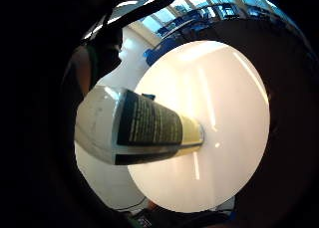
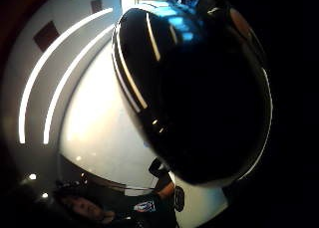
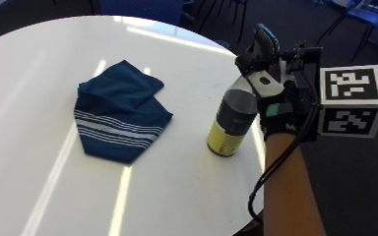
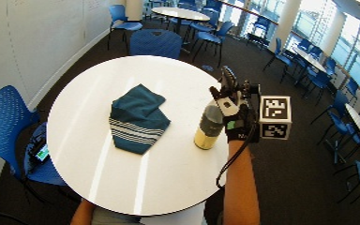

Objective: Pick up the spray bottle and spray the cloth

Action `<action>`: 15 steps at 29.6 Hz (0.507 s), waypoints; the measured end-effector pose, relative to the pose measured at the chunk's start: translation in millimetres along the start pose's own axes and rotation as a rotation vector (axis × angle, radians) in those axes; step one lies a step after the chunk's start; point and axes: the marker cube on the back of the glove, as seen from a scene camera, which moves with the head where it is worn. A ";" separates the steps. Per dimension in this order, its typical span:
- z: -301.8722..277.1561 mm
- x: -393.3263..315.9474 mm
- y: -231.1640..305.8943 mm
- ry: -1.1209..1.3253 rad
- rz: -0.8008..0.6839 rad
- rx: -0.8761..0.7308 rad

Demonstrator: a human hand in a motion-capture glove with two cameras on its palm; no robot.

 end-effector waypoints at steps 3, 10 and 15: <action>1.6 4.2 -2.6 -0.090 0.037 -0.066; 5.6 9.9 -12.5 -0.187 0.114 -0.203; 6.9 10.1 -19.9 -0.227 0.159 -0.298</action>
